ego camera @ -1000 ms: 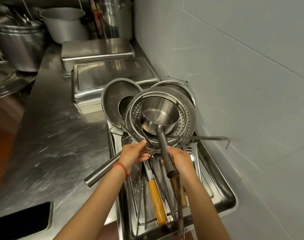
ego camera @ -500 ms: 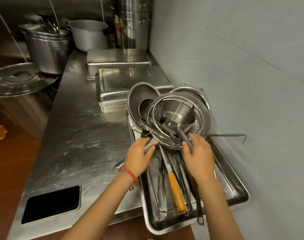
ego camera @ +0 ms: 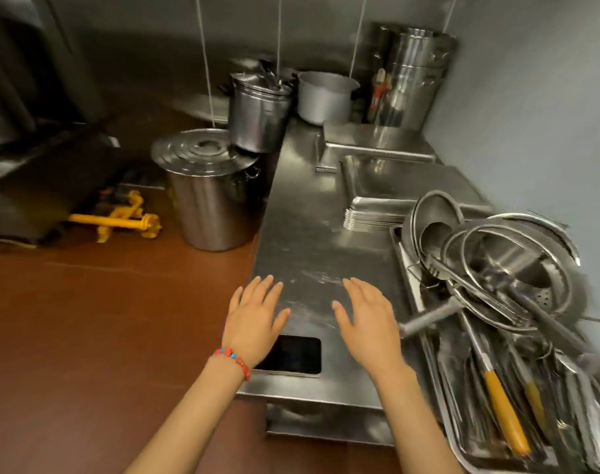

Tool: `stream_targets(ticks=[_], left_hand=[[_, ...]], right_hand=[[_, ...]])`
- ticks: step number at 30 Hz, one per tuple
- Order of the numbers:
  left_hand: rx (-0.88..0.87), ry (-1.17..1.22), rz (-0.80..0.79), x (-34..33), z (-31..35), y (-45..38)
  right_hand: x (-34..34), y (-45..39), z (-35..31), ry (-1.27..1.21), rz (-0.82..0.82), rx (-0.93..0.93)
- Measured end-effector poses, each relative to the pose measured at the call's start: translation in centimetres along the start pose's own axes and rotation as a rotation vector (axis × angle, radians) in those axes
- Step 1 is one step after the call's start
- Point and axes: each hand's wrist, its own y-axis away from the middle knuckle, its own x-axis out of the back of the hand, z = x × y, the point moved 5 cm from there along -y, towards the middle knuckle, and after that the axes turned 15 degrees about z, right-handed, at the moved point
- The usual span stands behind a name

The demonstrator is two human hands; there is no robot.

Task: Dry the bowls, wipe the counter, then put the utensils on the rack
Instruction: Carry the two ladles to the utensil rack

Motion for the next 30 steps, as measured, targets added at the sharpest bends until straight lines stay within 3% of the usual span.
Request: stream_targets(ticks=[8, 17, 30], left_hand=[[0.41, -0.135, 0.192, 9.0, -17.4, 5.6], [0.889, -0.368, 0.236, 15.9, -34.0, 15.3], [1.272, -0.549, 0.374, 26.8, -51.2, 26.7]], right_hand=[[-9.4, -1.6, -19.2, -0.159, -0.216, 0.405], [-18.8, -1.8, -38.8, -0.314, -0.376, 0.807], [-29.0, 5.7, -65.5, -0.488, -0.54, 1.214]])
